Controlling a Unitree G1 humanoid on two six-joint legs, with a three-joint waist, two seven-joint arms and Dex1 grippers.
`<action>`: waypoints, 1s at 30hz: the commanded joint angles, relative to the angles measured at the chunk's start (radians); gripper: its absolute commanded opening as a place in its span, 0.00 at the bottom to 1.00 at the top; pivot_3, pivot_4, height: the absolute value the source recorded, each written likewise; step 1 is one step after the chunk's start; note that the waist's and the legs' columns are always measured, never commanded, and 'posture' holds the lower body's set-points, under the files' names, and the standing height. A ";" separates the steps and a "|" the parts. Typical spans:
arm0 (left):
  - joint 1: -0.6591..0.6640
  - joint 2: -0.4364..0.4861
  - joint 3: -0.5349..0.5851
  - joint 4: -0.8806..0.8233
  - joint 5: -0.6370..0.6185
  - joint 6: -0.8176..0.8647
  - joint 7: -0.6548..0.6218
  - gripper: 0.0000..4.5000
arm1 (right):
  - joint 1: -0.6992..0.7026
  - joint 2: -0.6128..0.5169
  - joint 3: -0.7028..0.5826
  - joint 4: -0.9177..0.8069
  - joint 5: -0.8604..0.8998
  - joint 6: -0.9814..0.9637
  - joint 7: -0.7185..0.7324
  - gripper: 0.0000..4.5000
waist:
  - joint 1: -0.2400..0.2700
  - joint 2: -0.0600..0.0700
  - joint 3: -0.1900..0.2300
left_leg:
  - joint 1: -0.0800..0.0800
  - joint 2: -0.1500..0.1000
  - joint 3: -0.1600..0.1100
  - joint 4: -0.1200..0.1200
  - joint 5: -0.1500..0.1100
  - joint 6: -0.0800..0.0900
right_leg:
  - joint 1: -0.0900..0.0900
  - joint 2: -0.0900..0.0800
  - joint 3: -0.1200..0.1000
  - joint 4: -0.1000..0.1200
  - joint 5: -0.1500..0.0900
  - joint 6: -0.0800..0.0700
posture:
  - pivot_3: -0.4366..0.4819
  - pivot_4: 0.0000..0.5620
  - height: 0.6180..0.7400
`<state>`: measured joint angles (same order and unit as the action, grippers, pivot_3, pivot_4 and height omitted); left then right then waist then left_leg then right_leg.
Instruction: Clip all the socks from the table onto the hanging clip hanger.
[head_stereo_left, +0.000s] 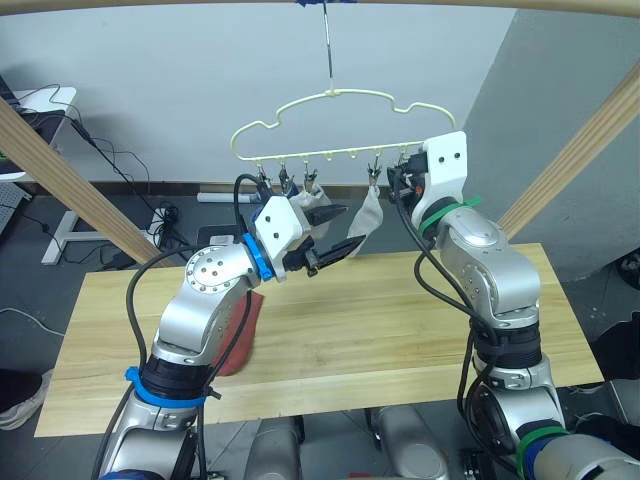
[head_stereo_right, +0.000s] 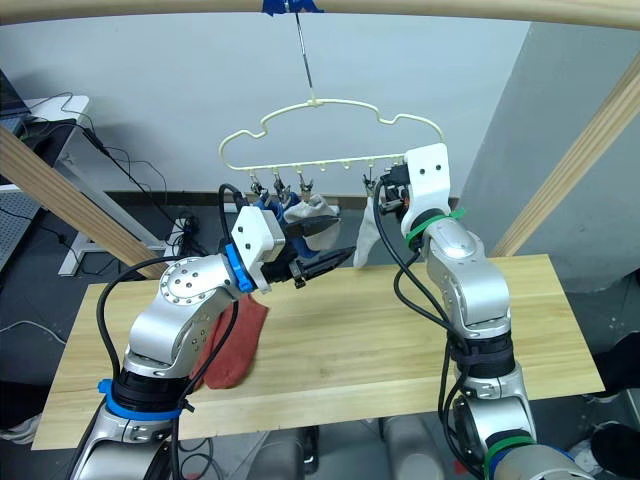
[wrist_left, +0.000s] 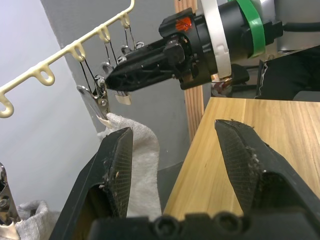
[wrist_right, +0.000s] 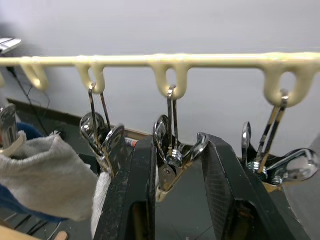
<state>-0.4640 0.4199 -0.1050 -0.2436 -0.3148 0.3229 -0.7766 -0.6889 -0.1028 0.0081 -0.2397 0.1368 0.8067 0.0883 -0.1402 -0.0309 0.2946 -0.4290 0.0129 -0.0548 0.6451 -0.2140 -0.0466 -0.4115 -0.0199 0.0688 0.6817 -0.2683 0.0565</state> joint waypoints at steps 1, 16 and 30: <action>-0.004 -0.004 -0.002 -0.029 -0.013 -0.009 -0.006 0.64 | -0.006 0.037 -0.005 -0.071 -0.007 0.014 -0.048 0.30 | 0.000 0.000 0.000 | 0.000 0.000 0.000 0.000 0.000 0.000 | 0.000 0.000 0.000 0.000 0.000 0.000 | 0.27 0.41 1.00; 0.002 -0.001 -0.008 -0.031 -0.011 -0.011 -0.012 0.64 | 0.015 0.117 0.010 -0.118 -0.043 0.020 -0.151 0.30 | -0.001 0.000 0.000 | 0.000 0.000 0.000 0.000 0.000 0.000 | 0.000 0.000 0.000 0.000 0.000 0.000 | 0.26 0.40 1.00; -0.001 -0.003 -0.010 -0.023 -0.008 -0.013 -0.013 0.64 | 0.028 0.125 0.024 -0.112 -0.048 0.013 -0.149 0.50 | -0.002 0.000 -0.001 | 0.000 0.000 0.000 0.000 0.000 0.000 | 0.000 0.000 0.000 0.000 0.000 0.000 | 0.26 0.40 1.00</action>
<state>-0.4631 0.4184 -0.1127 -0.2433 -0.3142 0.3228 -0.7804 -0.6540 0.0178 0.0260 -0.3188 0.0976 0.8393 -0.0584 -0.1419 -0.0306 0.2939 -0.4290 0.0129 -0.0549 0.6453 -0.2140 -0.0466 -0.4116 -0.0200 0.0687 0.6820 -0.2682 0.0564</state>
